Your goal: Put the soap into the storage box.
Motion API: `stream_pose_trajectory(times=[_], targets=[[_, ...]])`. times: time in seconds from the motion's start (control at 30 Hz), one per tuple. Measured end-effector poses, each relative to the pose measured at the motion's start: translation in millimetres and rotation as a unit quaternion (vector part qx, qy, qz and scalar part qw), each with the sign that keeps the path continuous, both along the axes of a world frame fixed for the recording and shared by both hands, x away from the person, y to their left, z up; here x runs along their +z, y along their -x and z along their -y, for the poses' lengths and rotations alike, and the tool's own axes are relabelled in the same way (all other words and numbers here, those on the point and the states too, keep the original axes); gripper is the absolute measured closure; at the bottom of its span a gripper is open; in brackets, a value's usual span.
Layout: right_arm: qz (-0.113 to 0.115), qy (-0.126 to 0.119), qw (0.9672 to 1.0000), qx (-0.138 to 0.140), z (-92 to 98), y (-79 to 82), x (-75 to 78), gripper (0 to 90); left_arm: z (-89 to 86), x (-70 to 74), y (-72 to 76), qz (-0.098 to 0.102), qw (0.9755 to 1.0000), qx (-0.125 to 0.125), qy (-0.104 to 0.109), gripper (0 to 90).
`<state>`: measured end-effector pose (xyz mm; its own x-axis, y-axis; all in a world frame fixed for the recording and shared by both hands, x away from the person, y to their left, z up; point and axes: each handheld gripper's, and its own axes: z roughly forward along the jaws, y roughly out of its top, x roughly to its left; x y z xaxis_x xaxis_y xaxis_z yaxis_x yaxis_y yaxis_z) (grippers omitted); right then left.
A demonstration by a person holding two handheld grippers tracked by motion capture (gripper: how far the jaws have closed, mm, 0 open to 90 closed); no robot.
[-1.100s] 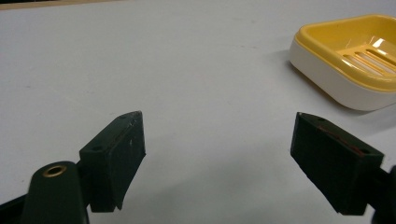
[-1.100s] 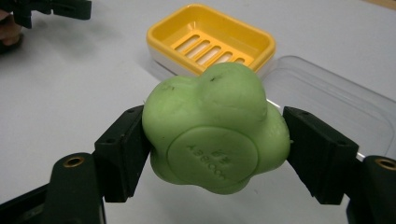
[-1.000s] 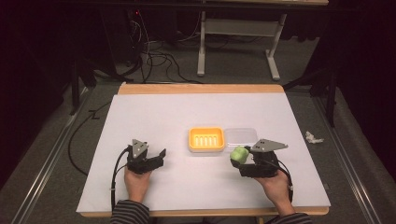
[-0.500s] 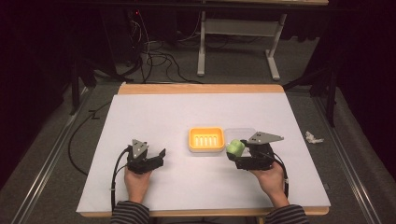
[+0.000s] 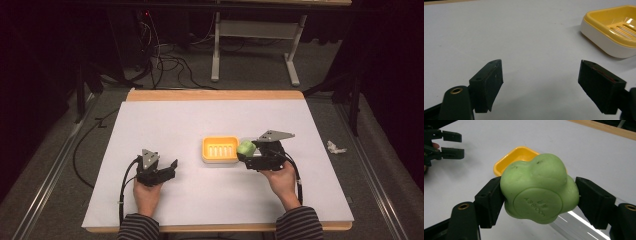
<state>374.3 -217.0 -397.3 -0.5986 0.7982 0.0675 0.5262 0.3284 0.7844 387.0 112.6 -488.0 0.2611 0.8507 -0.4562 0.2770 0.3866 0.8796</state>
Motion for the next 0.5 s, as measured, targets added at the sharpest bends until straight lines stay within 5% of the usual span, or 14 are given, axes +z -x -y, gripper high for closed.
stream_pose_trajectory(times=[0.5], targets=[[-0.029, 0.022, 0.9993, 0.010, -26.2, -36.2, -5.8, 26.7, 0.9, 0.1, 0.2, 0.000, 1.0000, -0.001, 0.000, 21.1]])
